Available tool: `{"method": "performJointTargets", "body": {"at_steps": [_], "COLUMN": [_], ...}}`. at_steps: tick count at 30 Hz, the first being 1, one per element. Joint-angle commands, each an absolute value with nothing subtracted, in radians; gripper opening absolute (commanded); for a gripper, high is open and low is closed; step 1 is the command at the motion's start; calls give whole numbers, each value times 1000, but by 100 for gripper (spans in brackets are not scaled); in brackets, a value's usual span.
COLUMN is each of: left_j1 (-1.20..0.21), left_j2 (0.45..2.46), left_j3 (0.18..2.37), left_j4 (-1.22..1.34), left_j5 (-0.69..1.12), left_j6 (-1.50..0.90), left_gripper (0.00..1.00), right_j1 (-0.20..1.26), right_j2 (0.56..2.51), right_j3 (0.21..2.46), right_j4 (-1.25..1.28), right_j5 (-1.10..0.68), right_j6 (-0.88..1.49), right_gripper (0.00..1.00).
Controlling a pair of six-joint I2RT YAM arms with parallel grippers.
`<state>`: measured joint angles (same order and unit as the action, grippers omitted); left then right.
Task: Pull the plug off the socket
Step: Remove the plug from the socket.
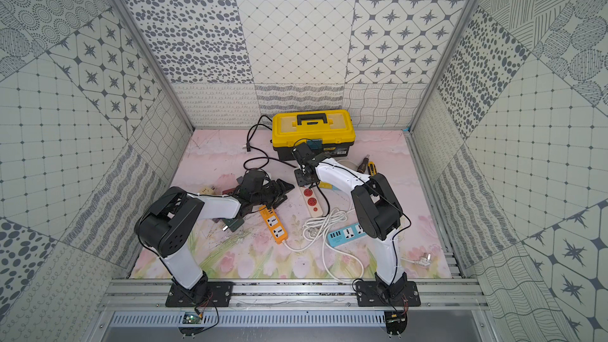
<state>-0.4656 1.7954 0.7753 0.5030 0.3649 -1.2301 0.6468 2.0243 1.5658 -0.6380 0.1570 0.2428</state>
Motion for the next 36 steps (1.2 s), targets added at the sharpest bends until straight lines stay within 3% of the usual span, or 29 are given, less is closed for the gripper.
{"method": "performJointTargets", "body": {"at_steps": [1,11,20,26,36], "left_j1": [-466,-462,-458,-457,-456], "left_j2": [1835,1955,2027,2058,2065], "left_j3": [826,929,981,965,931], "left_j4": [443,437,461,424,203], "left_j5": [400,443,455,456,366], "left_j6": [-1258,-1334,-1366,-1382,-1376], "left_gripper": [62,47,46,33,27], "right_j1": [647,657,665,665,693], "right_j2": [2048,2006,1996,2005,2009], "right_j3": [1597,1552,1536,1553,1655], "right_j4": [-635,-593,-564,-586,-653], "right_j5": [170,133,37,57,47], "right_j6": [229,229,253,251,274], "right_gripper": [44,25,24,24,22]}}
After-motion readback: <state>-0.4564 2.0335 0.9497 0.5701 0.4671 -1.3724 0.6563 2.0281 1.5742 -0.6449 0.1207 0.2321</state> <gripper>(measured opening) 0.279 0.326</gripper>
